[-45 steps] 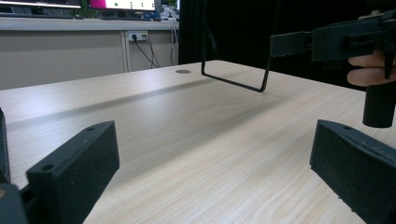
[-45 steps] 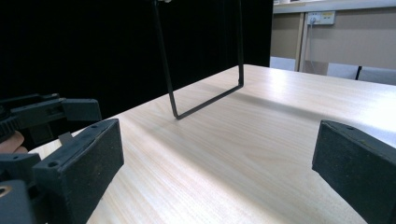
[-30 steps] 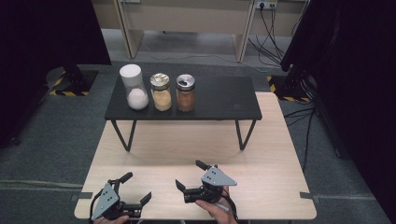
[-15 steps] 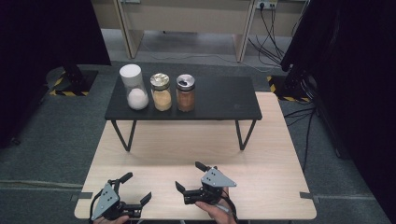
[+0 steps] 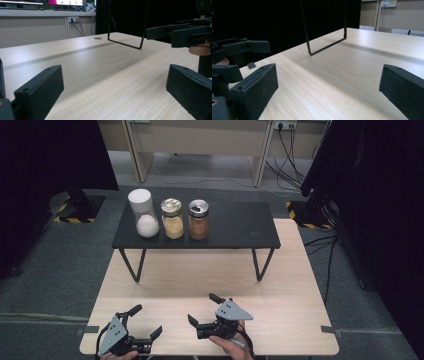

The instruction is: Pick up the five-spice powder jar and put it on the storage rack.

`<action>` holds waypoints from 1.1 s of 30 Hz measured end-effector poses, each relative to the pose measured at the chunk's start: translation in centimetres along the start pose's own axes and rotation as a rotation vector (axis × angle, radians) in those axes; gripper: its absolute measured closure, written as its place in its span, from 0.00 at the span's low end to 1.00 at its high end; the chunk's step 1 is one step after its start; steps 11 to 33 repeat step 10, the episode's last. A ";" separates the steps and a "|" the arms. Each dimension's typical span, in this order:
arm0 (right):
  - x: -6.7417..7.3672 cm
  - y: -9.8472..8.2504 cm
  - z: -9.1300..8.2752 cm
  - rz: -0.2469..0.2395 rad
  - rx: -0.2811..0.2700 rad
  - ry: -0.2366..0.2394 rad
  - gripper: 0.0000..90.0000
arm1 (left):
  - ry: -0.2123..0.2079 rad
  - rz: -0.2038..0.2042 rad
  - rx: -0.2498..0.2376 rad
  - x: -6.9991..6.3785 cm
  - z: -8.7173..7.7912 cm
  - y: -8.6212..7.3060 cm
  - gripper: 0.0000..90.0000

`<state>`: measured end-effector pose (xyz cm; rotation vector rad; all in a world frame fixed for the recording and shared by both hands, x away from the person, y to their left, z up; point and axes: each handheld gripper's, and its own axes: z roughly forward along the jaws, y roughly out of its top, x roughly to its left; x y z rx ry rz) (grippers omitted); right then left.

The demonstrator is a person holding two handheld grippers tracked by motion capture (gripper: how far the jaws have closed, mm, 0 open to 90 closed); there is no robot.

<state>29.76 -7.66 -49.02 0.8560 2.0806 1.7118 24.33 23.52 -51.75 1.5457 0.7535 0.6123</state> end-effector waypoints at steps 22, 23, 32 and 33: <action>0.0 0.0 0.0 0.000 -0.001 -0.001 0.02 | 0.000 0.000 0.001 0.0 0.0 0.0 0.01; 0.0 0.0 0.0 0.000 -0.001 -0.001 0.02 | 0.000 0.000 0.001 0.0 0.0 0.0 0.01; 0.0 0.0 0.0 0.000 -0.001 -0.001 0.02 | 0.000 0.000 0.001 0.0 0.0 0.0 0.01; 0.0 0.0 0.0 0.000 -0.001 -0.001 0.02 | 0.000 0.000 0.001 0.0 0.0 0.0 0.01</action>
